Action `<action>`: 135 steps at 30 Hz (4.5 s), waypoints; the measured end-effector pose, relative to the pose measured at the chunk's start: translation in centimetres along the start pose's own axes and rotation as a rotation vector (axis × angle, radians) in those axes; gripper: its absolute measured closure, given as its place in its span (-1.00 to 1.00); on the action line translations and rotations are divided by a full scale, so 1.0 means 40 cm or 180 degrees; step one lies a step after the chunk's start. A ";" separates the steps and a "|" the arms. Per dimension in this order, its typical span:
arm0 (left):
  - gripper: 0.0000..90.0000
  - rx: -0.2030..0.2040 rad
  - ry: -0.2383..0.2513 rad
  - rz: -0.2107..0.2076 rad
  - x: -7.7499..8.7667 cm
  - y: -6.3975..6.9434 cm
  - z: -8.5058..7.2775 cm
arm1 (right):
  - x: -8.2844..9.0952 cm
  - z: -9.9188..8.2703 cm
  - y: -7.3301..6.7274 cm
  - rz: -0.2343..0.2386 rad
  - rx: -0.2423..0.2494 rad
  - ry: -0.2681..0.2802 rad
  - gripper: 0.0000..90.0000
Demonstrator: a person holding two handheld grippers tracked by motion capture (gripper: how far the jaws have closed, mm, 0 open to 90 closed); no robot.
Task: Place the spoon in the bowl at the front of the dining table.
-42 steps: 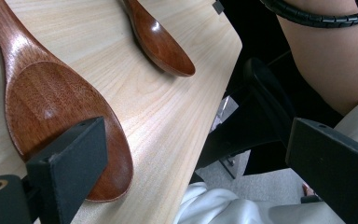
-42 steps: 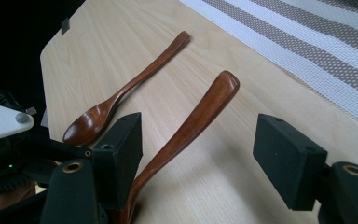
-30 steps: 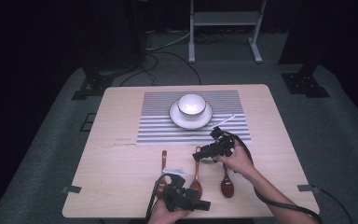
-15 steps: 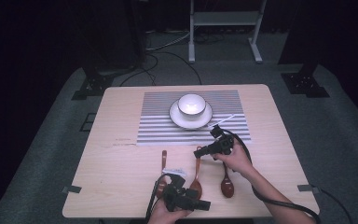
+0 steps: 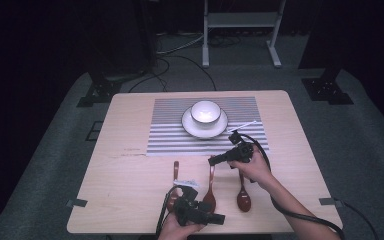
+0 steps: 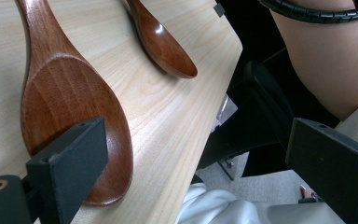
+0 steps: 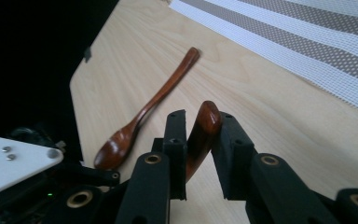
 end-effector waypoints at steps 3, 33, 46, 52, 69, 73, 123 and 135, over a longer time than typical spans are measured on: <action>-0.90 -0.0022 0.0009 0.0042 0.003 -0.002 0.003 | 0.005 0.007 -0.017 0.0192 -0.0076 0.0025 0.81; -0.91 -0.0093 0.0238 0.0177 0.054 -0.014 0.040 | 0.109 0.142 -0.028 -0.0003 -0.0160 0.0492 0.85; -0.91 -0.0104 0.0255 0.0233 0.063 -0.022 0.042 | 0.142 0.216 -0.019 -0.0143 -0.0211 0.0704 0.84; -0.91 -0.0094 0.0286 0.0250 0.069 -0.023 0.045 | 0.154 0.247 -0.017 -0.0203 -0.0237 0.0793 0.84; -0.91 -0.0108 0.0308 0.0266 0.077 -0.024 0.047 | 0.188 0.333 0.002 -0.0332 -0.0390 0.1102 0.84; -0.91 -0.0117 0.0312 0.0271 0.079 -0.024 0.048 | 0.194 0.353 0.008 -0.0366 -0.0438 0.1175 0.84; -0.91 -0.0152 0.0320 0.0276 0.084 -0.019 0.045 | 0.274 0.474 0.155 -0.0685 -0.1146 0.2104 0.84; -0.91 -0.0161 0.0329 0.0290 0.088 -0.018 0.046 | 0.294 0.484 0.172 -0.0757 -0.1268 0.2279 0.84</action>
Point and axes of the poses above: each handheld gripper's, and its own axes: x roughly backward along the jaws, z roughly out of its top, y roughly to its right, the point moved 10 cm from there along -x, roughly forward along the jaws, and after that the axes turned 5 degrees about -x, right-handed, at the moved point
